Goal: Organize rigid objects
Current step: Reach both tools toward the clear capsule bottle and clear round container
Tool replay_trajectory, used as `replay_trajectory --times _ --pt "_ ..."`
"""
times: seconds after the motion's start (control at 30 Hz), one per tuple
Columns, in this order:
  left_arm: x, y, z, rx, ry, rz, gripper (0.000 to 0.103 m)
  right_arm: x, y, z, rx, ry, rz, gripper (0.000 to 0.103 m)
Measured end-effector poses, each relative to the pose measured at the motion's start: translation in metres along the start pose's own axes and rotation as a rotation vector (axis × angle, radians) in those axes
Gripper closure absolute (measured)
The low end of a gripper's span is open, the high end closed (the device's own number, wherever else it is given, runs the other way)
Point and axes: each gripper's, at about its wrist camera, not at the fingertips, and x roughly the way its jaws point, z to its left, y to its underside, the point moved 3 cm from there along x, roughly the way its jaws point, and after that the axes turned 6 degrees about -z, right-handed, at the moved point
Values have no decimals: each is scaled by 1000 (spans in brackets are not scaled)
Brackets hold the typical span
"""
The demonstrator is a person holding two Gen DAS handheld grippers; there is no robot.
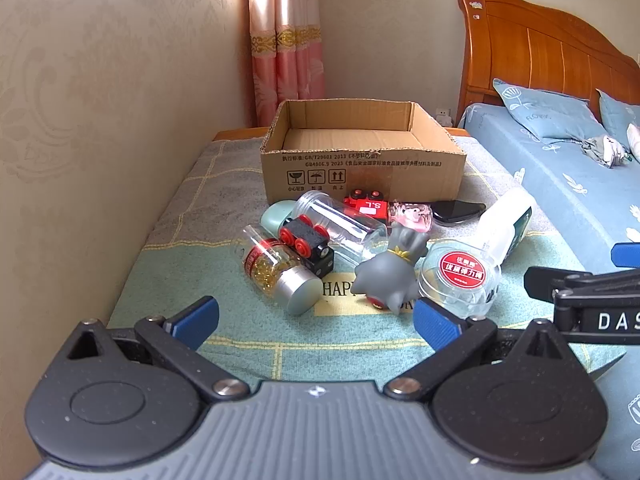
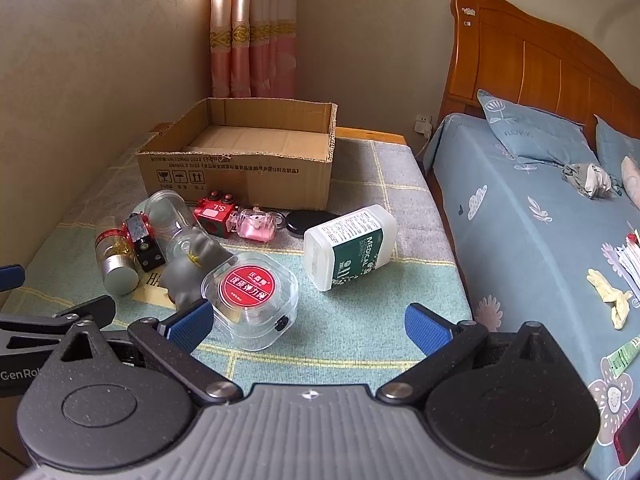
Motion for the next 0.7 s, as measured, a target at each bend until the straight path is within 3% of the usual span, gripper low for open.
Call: replay_trajectory --times 0.7 --pt "13 -5 1 36 48 4 1 11 -4 0 -30 -62 -3 0"
